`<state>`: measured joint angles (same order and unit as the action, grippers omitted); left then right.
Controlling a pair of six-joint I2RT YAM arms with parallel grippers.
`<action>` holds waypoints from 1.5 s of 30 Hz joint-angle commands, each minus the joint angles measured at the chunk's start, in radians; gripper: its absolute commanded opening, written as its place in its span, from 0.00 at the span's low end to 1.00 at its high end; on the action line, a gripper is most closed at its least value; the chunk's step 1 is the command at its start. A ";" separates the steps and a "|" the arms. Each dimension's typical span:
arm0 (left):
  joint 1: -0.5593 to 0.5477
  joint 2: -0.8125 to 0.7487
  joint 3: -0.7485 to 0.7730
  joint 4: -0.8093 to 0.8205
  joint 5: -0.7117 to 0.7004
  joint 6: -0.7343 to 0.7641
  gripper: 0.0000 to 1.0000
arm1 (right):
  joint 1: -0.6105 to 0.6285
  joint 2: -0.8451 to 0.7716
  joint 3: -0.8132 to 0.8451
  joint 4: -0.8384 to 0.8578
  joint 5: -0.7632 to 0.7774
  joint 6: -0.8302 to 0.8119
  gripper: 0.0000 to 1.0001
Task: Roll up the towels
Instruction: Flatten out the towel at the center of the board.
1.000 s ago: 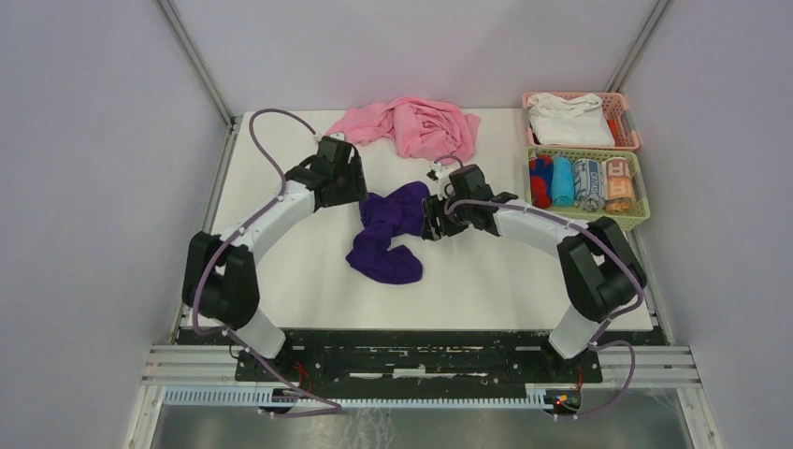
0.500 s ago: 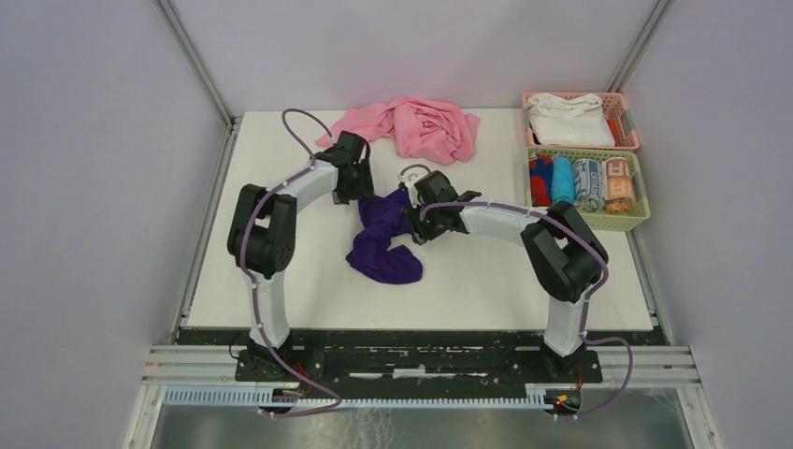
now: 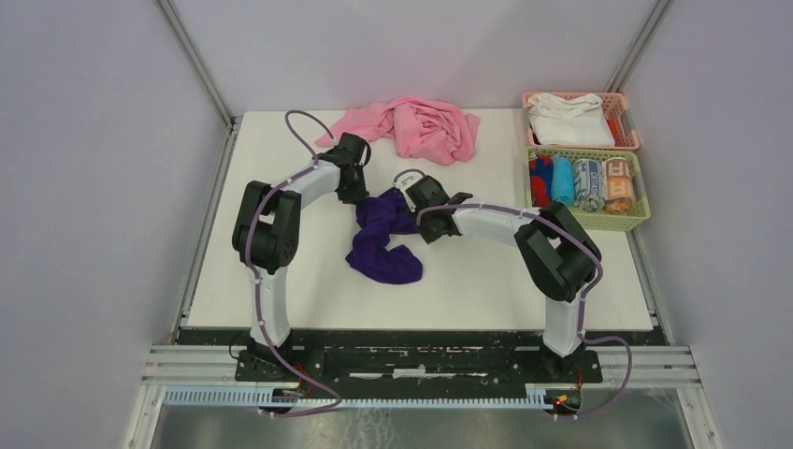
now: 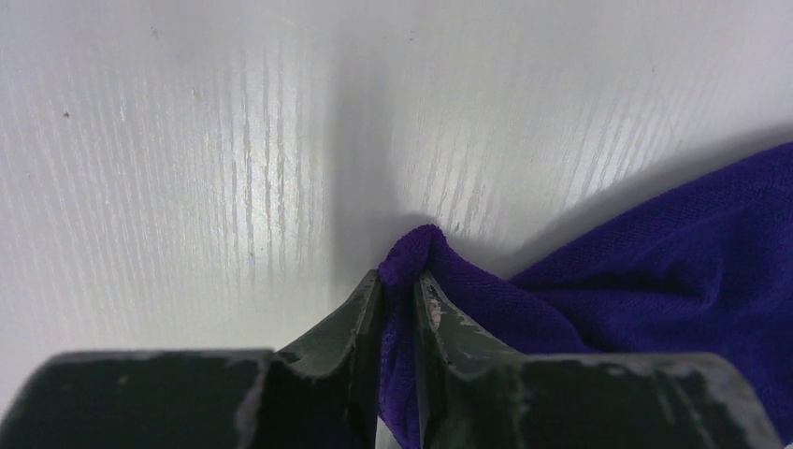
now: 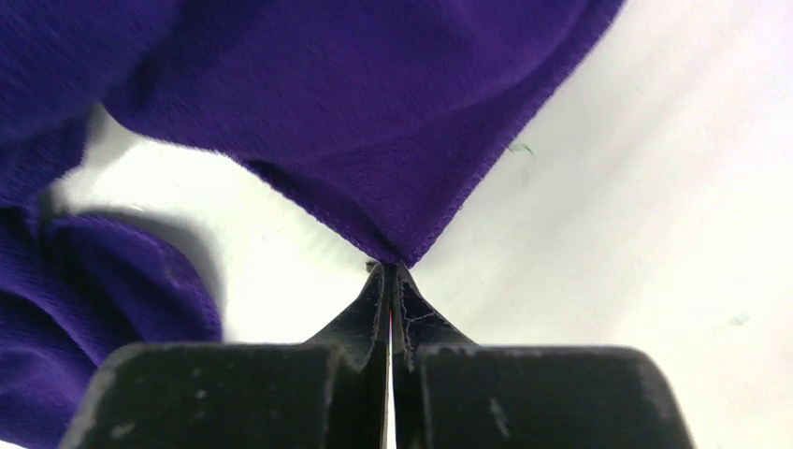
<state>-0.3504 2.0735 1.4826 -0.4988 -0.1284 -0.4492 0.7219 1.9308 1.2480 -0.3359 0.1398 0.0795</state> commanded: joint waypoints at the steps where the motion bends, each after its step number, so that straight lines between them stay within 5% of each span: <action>1: 0.005 0.049 0.036 -0.015 -0.015 0.037 0.21 | -0.020 -0.136 -0.041 -0.079 0.124 0.006 0.00; 12: 0.023 -0.077 0.080 -0.031 -0.074 0.076 0.13 | -0.219 -0.369 -0.098 -0.143 0.092 0.149 0.00; 19: -0.004 -0.092 0.227 -0.101 -0.119 0.084 0.32 | -0.230 -0.442 -0.056 -0.183 0.131 0.175 0.00; 28: -0.168 -0.344 -0.058 -0.123 -0.236 -0.031 0.58 | -0.248 -0.486 -0.070 -0.193 0.156 0.166 0.00; 35: -0.352 -0.560 -0.275 -0.170 -0.200 -0.150 0.63 | -0.251 -0.492 -0.083 -0.187 0.159 0.166 0.00; 45: -0.451 -0.543 -0.519 -0.025 -0.131 -0.300 0.64 | -0.262 -0.528 -0.114 -0.181 0.161 0.164 0.00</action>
<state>-0.8097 1.5154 1.0172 -0.6388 -0.2661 -0.6502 0.4675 1.4551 1.1419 -0.5388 0.2745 0.2398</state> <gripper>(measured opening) 0.636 0.008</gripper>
